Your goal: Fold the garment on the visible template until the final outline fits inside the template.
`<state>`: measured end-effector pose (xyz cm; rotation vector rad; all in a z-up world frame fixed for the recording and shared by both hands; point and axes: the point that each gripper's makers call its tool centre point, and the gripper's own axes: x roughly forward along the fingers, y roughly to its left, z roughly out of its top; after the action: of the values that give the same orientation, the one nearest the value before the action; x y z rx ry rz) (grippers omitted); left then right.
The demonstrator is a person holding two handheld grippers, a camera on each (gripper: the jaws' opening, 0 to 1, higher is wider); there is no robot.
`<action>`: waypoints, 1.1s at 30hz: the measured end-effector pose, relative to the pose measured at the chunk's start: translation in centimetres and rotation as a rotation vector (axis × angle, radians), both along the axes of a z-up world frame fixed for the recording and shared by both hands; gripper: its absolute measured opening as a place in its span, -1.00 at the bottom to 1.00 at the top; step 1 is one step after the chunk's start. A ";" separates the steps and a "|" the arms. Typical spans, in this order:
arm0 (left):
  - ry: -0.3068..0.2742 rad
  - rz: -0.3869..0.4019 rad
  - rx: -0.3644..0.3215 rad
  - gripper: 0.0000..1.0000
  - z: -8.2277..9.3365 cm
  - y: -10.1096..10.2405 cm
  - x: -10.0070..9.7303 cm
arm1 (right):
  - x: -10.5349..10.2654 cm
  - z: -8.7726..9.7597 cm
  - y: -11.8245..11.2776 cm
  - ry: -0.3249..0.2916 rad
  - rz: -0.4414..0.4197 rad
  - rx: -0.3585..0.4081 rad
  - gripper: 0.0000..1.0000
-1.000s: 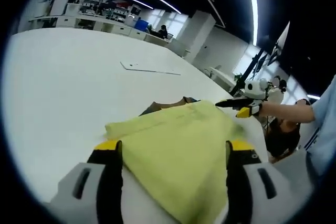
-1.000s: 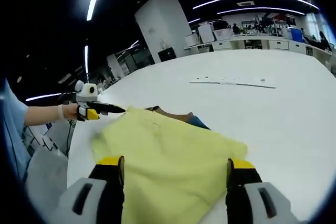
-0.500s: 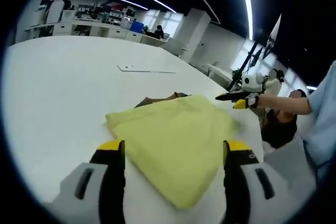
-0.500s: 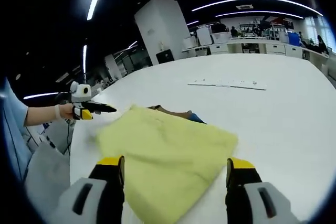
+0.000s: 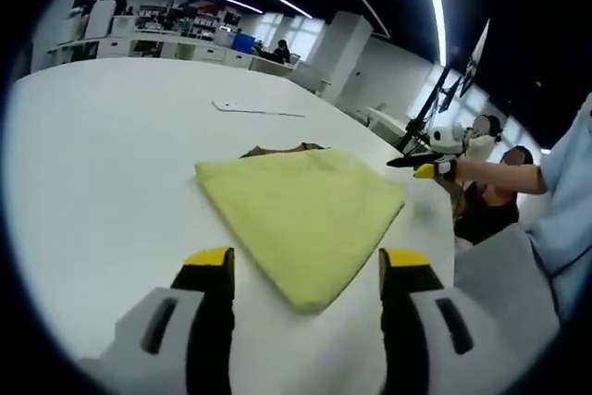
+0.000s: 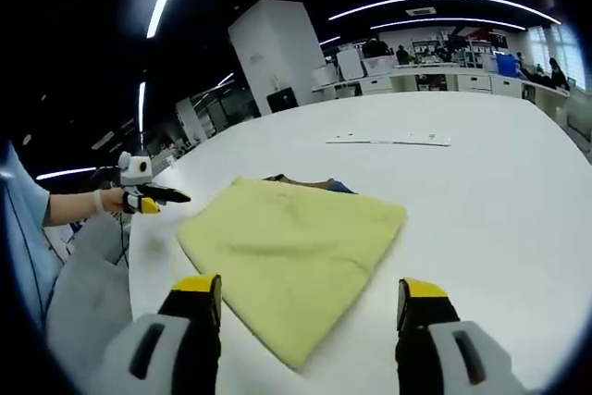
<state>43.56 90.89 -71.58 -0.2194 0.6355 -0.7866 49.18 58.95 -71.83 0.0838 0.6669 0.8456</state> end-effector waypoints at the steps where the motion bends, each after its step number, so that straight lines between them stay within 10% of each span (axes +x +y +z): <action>1: 0.003 -0.003 0.001 0.16 -0.1 0.0 -0.3 | -0.2 0.0 -0.1 -0.001 -0.003 0.001 0.55; 16: 0.030 0.008 0.028 0.06 -2.0 0.3 -2.6 | -2.6 0.3 -0.9 -0.011 -0.011 -0.005 0.46; 33: 0.060 0.007 0.095 -0.39 -4.2 0.2 -3.1 | -4.9 -4.2 -1.6 0.089 0.027 -0.035 -0.21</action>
<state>40.49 91.05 -75.78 -0.1587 0.7271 -0.7433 44.28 57.33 -75.98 0.0815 0.7673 0.8595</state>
